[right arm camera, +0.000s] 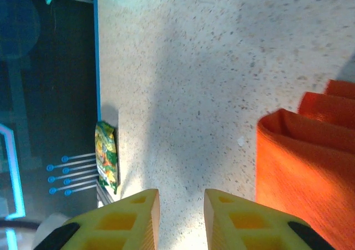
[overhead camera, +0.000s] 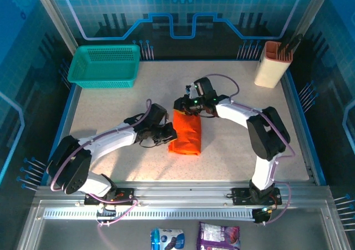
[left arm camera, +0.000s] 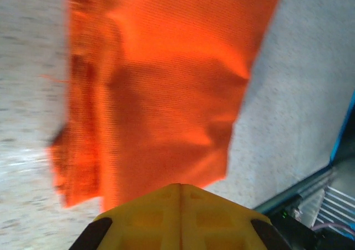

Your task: Fold the inside-out t-shirt

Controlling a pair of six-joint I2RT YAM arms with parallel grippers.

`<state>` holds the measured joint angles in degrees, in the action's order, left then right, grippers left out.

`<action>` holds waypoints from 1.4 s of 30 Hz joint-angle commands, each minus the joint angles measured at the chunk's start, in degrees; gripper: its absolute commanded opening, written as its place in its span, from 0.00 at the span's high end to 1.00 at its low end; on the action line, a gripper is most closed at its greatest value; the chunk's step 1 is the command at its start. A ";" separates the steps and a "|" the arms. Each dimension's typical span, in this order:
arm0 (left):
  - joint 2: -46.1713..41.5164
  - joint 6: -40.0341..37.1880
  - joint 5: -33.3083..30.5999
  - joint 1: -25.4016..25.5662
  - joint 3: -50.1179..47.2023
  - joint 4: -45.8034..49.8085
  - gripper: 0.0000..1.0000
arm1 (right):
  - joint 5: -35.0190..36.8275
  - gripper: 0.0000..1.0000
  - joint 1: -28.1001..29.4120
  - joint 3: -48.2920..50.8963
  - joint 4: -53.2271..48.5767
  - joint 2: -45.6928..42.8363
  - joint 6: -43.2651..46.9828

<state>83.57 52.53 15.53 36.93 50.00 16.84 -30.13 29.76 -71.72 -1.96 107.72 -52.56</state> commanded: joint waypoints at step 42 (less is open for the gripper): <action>13.13 -5.32 4.75 1.59 11.97 3.84 0.92 | -9.41 0.73 -3.98 20.00 -18.07 -13.24 16.29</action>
<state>95.85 45.25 19.38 35.42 62.33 17.85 -38.22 26.20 -52.12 -15.31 92.47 -39.38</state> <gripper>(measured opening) 0.082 0.271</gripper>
